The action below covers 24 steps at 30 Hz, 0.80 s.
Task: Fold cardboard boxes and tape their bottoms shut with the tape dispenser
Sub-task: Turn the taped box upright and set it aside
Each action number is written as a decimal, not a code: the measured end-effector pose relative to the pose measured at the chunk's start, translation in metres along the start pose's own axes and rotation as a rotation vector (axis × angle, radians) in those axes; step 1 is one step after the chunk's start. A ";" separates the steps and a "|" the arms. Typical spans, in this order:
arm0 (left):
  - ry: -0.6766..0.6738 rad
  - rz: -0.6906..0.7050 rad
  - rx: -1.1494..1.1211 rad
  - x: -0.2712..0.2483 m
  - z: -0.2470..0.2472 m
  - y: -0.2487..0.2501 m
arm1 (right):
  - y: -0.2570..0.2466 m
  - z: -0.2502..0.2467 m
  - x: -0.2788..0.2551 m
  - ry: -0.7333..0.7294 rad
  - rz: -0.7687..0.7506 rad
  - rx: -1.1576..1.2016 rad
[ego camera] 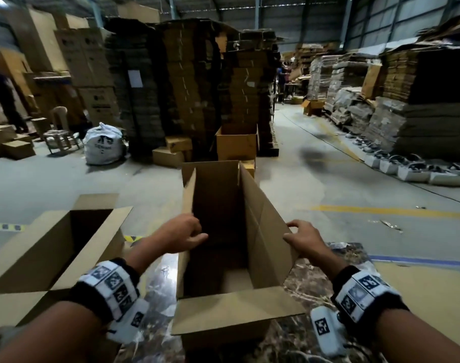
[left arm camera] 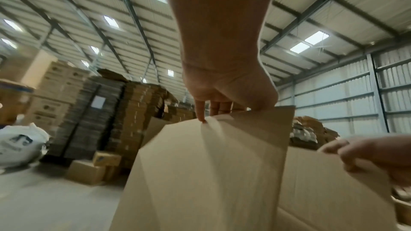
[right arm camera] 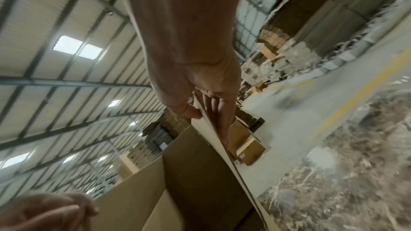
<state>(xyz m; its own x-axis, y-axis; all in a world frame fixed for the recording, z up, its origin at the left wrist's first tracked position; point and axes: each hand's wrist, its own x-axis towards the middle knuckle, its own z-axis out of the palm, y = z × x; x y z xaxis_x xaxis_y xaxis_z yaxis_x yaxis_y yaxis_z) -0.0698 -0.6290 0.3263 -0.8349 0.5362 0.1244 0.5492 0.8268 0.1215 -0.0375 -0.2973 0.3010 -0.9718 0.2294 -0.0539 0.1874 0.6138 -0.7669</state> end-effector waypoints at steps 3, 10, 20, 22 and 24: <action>-0.100 -0.190 0.157 -0.017 -0.020 0.000 | 0.006 -0.003 0.003 0.007 -0.040 -0.006; -0.417 -0.520 0.479 -0.050 0.021 0.016 | 0.013 0.004 0.004 -0.055 -0.245 0.018; 0.294 -0.851 -0.739 -0.118 0.050 -0.035 | 0.072 -0.003 0.026 -0.082 0.106 0.584; 0.314 -0.941 -0.773 -0.133 0.067 -0.027 | 0.091 0.005 0.030 -0.094 0.196 0.634; 0.240 -1.011 -0.603 -0.140 0.093 -0.020 | 0.108 0.016 0.035 -0.097 0.233 0.600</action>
<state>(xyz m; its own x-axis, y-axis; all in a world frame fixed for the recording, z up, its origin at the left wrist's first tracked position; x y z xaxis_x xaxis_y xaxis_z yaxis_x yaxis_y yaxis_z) 0.0325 -0.7045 0.2153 -0.9050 -0.4080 -0.1205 -0.3678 0.6081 0.7035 -0.0540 -0.2353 0.2061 -0.9293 0.2186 -0.2977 0.3096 0.0215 -0.9506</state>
